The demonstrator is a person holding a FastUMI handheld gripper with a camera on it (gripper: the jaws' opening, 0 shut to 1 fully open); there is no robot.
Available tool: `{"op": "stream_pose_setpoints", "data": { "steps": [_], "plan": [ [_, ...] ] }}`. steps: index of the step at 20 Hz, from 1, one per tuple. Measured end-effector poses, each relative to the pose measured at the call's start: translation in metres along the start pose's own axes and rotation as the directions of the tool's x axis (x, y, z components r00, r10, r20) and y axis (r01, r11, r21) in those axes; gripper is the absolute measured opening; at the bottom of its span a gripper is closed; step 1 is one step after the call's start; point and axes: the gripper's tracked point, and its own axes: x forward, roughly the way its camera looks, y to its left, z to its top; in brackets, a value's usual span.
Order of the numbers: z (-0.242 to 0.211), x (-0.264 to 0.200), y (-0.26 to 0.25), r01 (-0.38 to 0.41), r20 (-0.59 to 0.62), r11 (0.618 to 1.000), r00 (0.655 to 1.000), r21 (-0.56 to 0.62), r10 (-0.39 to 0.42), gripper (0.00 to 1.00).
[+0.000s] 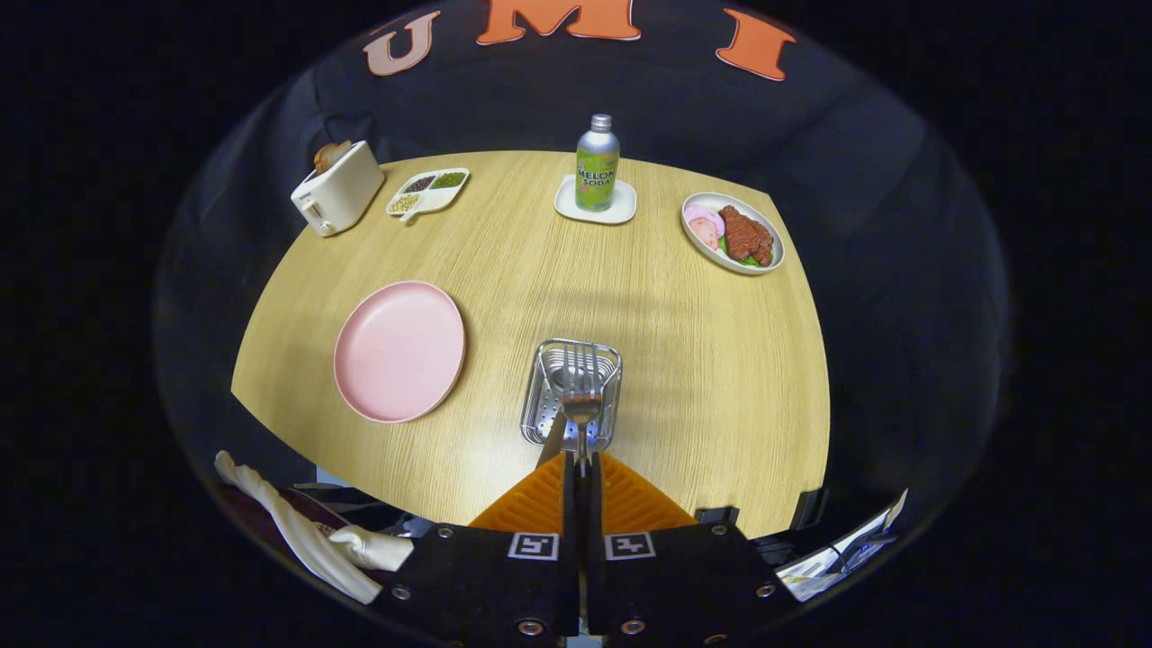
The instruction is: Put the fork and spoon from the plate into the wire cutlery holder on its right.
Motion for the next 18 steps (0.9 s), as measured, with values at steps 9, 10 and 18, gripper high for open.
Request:
{"op": "stream_pose_setpoints", "data": {
  "steps": [9, 10, 18],
  "plan": [
    [-0.002, 0.027, -0.001, -0.022, -0.161, 0.997, 0.987, -0.076, 0.010, 0.04],
    [-0.004, 0.032, 0.002, -0.028, -0.181, 0.996, 0.983, -0.079, 0.013, 0.04],
    [0.004, 0.049, 0.003, -0.031, -0.224, 0.996, 0.974, -0.081, 0.012, 0.07]
  ]
}}
